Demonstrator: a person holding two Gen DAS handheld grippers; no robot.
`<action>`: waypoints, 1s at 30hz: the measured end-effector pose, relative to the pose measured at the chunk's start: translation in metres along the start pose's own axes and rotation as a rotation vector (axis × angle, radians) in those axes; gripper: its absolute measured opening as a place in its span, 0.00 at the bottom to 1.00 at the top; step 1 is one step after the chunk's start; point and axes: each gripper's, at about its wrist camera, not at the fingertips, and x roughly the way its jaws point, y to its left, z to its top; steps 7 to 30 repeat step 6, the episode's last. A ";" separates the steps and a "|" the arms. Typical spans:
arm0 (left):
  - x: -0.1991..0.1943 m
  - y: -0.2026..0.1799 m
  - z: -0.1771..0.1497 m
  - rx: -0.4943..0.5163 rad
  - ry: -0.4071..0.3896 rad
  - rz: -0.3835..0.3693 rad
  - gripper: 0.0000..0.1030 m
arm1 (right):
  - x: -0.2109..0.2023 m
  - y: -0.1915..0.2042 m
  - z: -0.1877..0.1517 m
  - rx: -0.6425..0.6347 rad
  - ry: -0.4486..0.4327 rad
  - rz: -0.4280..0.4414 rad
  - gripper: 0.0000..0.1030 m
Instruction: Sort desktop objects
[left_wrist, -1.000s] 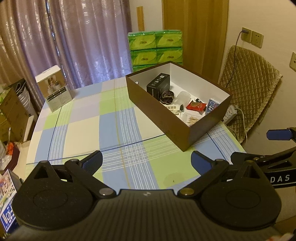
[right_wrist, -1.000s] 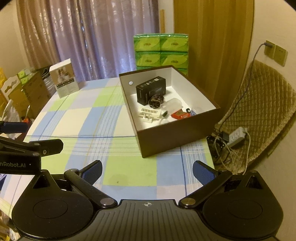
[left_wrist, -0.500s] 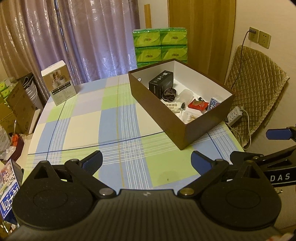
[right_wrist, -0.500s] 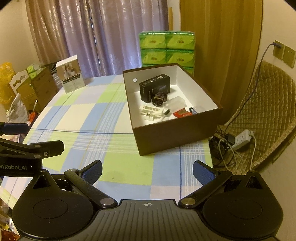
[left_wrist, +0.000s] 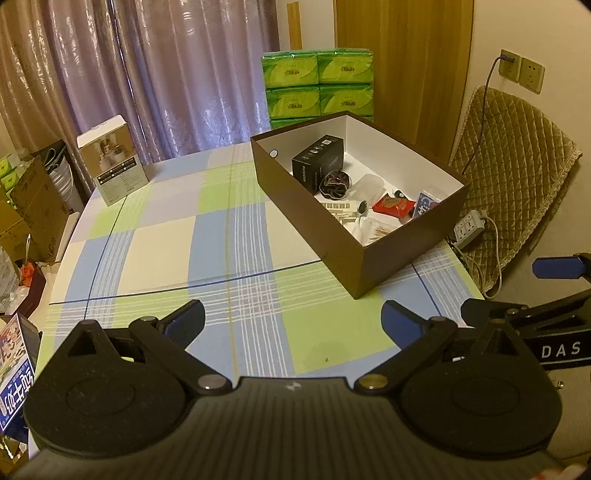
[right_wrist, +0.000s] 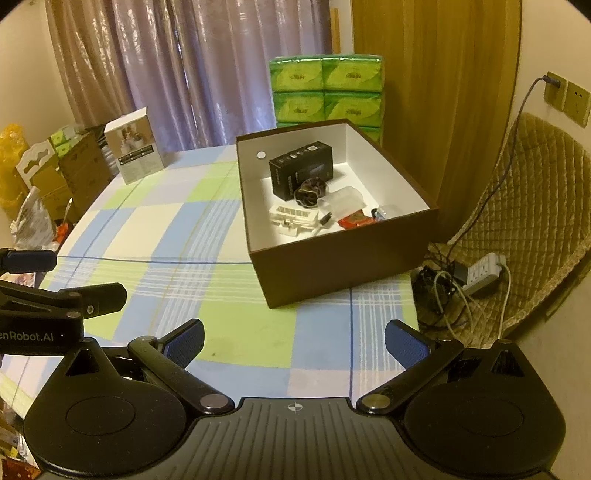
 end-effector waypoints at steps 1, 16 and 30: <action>0.001 -0.001 0.001 0.001 0.000 -0.001 0.97 | 0.001 -0.001 0.001 0.002 0.000 0.000 0.98; 0.009 -0.003 0.007 0.010 -0.005 0.000 0.97 | 0.004 -0.006 0.007 0.007 -0.003 -0.003 0.98; 0.009 -0.003 0.007 0.010 -0.005 0.000 0.97 | 0.004 -0.006 0.007 0.007 -0.003 -0.003 0.98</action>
